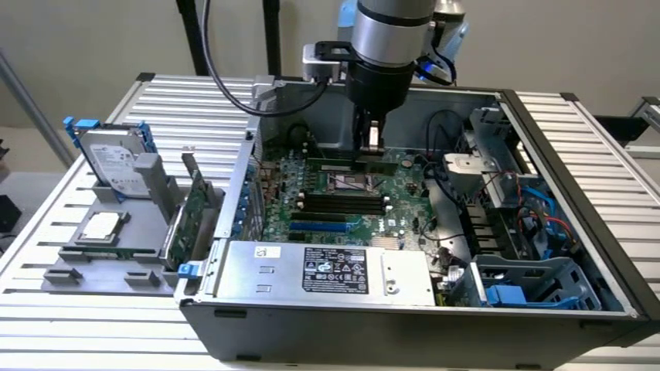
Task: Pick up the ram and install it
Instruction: 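Insert the ram into the slot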
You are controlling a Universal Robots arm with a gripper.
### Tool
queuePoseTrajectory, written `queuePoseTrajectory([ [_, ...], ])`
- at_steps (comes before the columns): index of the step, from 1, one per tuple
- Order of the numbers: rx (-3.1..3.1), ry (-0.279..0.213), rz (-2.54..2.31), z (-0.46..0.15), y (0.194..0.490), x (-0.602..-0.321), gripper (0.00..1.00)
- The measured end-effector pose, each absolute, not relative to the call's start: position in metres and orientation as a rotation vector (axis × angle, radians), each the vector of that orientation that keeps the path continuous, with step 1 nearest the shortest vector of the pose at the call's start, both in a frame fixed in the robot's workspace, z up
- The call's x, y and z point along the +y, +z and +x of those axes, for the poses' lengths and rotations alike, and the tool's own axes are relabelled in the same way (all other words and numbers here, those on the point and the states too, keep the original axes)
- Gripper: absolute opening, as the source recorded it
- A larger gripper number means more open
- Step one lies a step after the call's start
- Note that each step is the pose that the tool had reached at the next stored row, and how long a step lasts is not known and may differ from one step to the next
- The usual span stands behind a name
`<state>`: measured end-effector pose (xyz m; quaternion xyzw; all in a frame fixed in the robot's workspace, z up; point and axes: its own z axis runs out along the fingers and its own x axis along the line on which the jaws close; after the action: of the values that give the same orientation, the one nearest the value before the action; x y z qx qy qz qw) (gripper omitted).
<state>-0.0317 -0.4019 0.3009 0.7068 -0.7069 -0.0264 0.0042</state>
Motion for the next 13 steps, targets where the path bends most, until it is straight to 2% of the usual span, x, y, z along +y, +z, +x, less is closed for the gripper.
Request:
queuePoseTrajectory([
  [13,-2.231,-0.081,2.197,-0.033,0.277,-0.398,0.00],
])
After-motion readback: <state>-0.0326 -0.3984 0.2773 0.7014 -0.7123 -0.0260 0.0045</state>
